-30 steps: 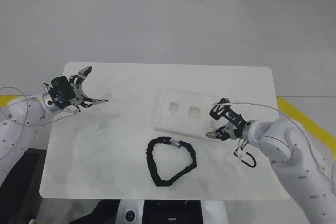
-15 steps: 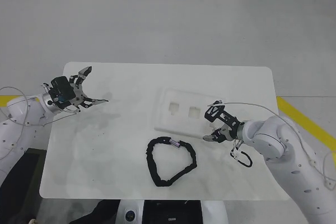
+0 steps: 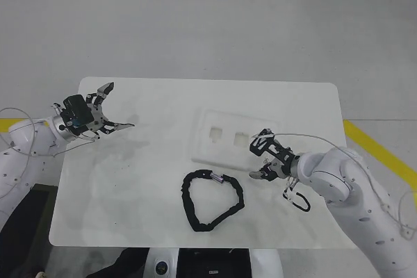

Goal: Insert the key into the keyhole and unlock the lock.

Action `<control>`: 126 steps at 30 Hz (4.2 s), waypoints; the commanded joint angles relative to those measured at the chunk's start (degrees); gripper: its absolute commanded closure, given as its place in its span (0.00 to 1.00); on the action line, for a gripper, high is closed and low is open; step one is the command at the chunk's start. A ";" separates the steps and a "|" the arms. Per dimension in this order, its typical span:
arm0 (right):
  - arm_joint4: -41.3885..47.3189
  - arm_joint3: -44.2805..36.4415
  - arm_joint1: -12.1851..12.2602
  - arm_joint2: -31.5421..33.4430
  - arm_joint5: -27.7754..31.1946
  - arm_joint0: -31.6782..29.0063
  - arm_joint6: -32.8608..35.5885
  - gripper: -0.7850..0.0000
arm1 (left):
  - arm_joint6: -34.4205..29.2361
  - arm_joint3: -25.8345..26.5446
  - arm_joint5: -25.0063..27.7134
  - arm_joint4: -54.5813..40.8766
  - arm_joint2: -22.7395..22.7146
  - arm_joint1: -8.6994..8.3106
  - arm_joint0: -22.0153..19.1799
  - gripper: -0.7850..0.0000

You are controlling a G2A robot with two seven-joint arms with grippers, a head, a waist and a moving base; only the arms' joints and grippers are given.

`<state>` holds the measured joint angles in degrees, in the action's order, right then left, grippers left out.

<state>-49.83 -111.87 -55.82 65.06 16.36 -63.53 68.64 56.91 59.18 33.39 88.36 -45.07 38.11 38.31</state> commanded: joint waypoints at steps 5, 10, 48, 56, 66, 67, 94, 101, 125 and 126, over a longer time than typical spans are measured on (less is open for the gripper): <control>5.41 -1.78 -0.20 0.37 -5.94 0.03 3.90 0.00 | 0.00 0.00 0.00 0.00 0.00 0.00 0.00 0.00; 10.15 0.26 -0.42 0.85 -9.03 1.37 5.43 0.00 | 0.00 0.00 0.00 0.00 0.00 0.00 0.00 0.00; 7.74 7.98 -0.81 -1.17 -22.93 6.51 9.12 0.83 | 0.00 0.00 0.00 0.00 0.00 0.00 0.00 0.00; 3.17 5.08 -0.82 -1.97 -26.88 6.60 11.16 1.00 | 0.00 0.00 0.00 0.00 0.00 0.00 0.00 0.00; 0.80 0.93 -0.46 0.10 -28.29 5.50 12.76 1.00 | 0.00 0.00 0.00 0.00 0.00 0.00 0.00 0.00; 0.85 0.51 -0.41 0.51 -28.22 5.26 12.63 1.00 | 0.00 0.00 0.00 0.00 0.00 0.00 0.00 0.00; 28.74 0.71 2.00 19.39 11.88 -13.08 -12.60 1.00 | 0.00 0.00 0.00 0.00 0.00 0.00 0.00 0.00; 36.19 8.28 2.23 18.49 19.20 -10.50 -12.85 1.00 | 0.00 0.00 0.00 0.00 0.00 0.00 0.00 0.00; 36.44 8.71 2.26 18.47 19.32 -10.31 -12.79 1.00 | -5.42 8.73 3.93 4.78 -0.46 -0.32 1.28 0.00; 36.44 8.71 2.26 18.47 19.32 -10.31 -12.79 1.00 | -6.48 9.73 4.91 5.90 -0.11 -0.24 1.22 0.00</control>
<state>-13.39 -103.16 -53.56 83.53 35.68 -73.84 55.85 51.47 67.74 37.07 93.09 -45.57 37.78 39.57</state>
